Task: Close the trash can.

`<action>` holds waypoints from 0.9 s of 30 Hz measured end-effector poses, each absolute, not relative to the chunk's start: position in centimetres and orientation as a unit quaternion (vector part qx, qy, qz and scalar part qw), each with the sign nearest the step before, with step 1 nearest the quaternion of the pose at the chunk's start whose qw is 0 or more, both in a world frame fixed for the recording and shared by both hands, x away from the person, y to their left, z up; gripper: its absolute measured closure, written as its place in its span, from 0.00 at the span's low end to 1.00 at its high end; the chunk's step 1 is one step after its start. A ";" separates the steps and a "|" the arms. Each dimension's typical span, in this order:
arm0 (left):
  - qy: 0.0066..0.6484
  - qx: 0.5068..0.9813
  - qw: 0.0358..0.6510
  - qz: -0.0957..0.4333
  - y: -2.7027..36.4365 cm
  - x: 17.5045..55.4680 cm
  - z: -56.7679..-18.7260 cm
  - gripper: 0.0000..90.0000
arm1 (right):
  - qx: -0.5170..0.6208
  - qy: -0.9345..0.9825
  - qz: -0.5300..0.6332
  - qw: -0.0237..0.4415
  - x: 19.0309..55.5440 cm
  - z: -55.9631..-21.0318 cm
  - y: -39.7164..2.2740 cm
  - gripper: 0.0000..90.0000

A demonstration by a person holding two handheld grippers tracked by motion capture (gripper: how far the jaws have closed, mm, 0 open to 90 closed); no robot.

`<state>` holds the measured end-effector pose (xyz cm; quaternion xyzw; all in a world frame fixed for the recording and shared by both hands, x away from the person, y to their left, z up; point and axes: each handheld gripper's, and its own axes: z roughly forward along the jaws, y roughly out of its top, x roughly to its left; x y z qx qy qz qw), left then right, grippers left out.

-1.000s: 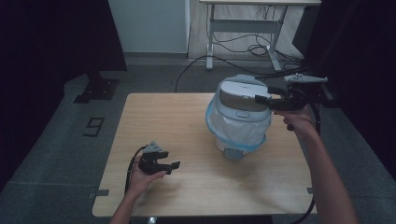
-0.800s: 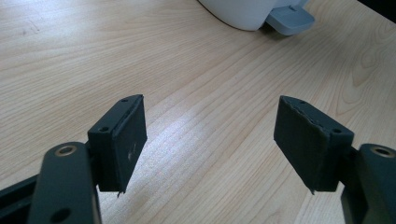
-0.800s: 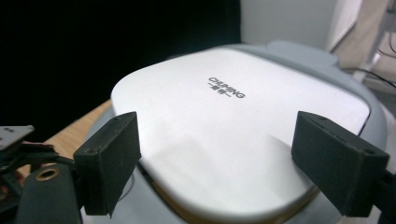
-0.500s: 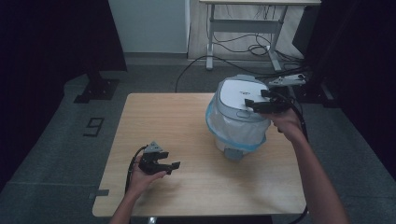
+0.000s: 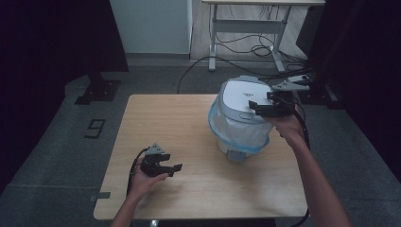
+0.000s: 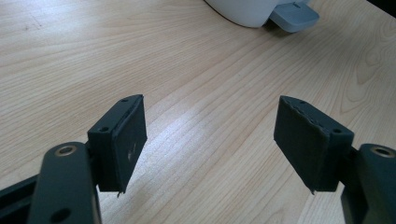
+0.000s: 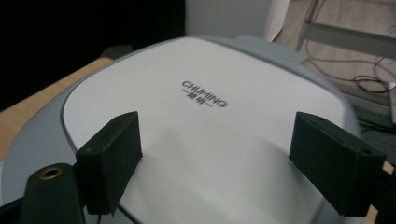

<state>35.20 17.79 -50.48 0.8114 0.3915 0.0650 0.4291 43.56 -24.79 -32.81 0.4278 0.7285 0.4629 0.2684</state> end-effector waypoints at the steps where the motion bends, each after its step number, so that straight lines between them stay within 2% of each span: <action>1: 0.392 0.811 0.429 0.063 17.8 35.2 -50.5 0.28 | 0.428 0.722 0.474 0.264 43.3 -32.8 -25.1 0.18; 12: 0.396 0.809 0.430 0.069 18.0 35.2 -50.5 0.28 | 0.420 0.702 0.508 0.269 38.7 -33.0 -28.2 0.18; 27: 0.399 0.810 0.423 0.072 17.8 35.0 -50.8 0.28 | 0.439 0.689 0.514 0.263 33.3 -39.3 -32.6 0.18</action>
